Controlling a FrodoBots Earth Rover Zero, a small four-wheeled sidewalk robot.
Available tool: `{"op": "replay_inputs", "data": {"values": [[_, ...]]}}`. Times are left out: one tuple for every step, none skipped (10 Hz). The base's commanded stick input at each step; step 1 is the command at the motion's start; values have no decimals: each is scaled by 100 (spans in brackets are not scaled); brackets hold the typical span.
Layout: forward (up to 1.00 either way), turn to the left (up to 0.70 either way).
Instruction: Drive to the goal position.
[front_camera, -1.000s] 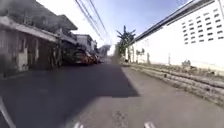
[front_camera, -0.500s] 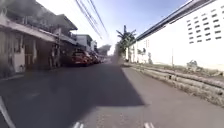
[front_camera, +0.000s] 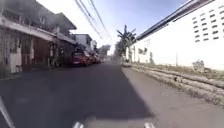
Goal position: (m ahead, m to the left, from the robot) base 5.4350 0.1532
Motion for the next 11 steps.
{"op": "replay_inputs", "data": {"values": [[70, 0], [70, 0], [70, 0], [70, 0], [70, 0], [70, 0], [70, 0], [70, 0], [70, 0], [70, 0], [70, 0]]}}
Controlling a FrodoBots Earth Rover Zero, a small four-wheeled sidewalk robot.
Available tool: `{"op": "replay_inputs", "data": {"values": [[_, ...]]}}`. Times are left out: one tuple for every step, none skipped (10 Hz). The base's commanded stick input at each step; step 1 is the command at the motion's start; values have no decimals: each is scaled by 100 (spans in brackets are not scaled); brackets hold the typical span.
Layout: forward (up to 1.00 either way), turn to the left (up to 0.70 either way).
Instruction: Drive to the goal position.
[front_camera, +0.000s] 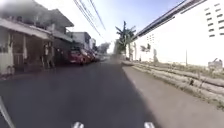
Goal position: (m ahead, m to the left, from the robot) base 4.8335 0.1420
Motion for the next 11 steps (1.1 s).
{"op": "replay_inputs", "data": {"values": [[70, 0], [70, 0], [70, 0], [70, 0], [70, 0], [70, 0], [70, 0], [70, 0], [70, 0], [70, 0], [70, 0]]}}
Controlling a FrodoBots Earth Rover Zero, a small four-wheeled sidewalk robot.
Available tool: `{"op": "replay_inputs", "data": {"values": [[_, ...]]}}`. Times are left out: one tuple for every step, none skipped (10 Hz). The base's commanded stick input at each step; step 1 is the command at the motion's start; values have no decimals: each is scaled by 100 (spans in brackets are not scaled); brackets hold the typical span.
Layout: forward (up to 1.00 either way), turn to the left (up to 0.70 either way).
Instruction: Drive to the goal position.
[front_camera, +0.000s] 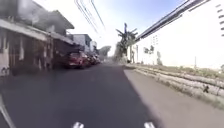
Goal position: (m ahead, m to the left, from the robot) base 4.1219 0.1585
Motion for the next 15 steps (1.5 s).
{"op": "replay_inputs", "data": {"values": [[70, 0], [70, 0], [70, 0], [70, 0], [70, 0], [70, 0], [70, 0], [70, 0], [70, 0], [70, 0], [70, 0], [70, 0], [70, 0], [70, 0], [70, 0]]}}
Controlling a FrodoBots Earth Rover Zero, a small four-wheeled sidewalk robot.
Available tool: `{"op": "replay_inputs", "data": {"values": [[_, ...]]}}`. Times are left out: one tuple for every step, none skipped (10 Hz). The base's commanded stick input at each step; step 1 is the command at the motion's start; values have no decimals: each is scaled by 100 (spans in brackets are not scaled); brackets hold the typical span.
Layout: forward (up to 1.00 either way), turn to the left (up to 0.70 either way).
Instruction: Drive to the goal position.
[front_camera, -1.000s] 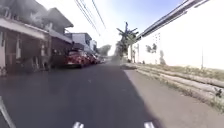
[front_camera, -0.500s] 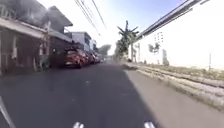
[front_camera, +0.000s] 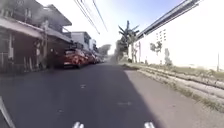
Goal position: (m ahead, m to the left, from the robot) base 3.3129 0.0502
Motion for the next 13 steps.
{"op": "replay_inputs", "data": {"values": [[70, 0], [70, 0], [70, 0], [70, 0], [70, 0], [70, 0], [70, 0], [70, 0], [70, 0], [70, 0], [70, 0], [70, 0], [70, 0]]}}
